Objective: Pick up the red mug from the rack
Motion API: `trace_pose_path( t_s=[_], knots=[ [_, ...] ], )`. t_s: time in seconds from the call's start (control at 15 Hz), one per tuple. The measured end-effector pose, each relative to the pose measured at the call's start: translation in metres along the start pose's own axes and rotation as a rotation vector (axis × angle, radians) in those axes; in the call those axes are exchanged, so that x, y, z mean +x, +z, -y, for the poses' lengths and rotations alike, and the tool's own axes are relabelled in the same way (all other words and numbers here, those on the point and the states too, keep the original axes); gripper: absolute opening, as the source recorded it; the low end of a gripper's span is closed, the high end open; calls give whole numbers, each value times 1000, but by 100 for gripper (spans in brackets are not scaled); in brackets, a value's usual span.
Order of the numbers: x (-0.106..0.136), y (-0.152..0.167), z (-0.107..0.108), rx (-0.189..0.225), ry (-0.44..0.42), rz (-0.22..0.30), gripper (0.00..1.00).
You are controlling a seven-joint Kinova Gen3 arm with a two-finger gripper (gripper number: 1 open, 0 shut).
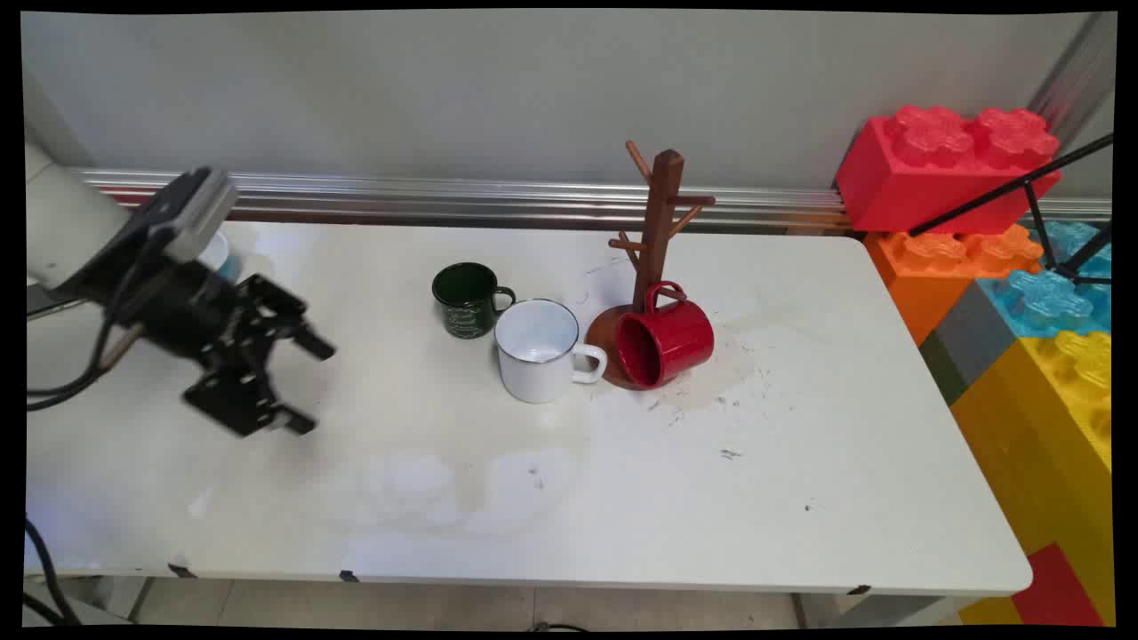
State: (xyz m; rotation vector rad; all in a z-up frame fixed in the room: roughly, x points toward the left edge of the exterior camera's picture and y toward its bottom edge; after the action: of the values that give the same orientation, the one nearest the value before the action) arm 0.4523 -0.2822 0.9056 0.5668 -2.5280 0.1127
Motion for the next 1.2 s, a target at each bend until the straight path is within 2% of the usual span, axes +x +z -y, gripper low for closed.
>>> trace_pose_path(
  t_s=[0.27, 0.47, 0.6, 0.8, 0.87, 1.2],
  knots=[
    [33, 6, 2, 9, -38, -190, 100],
    [48, 11, -3, 12, -43, -253, 100],
    [61, 22, -9, 30, -53, -274, 100],
    [83, 38, -19, 81, -97, -293, 100],
    [98, 45, -26, 103, -119, -303, 100],
    [136, 65, -46, 149, -194, -303, 100]
  ],
)
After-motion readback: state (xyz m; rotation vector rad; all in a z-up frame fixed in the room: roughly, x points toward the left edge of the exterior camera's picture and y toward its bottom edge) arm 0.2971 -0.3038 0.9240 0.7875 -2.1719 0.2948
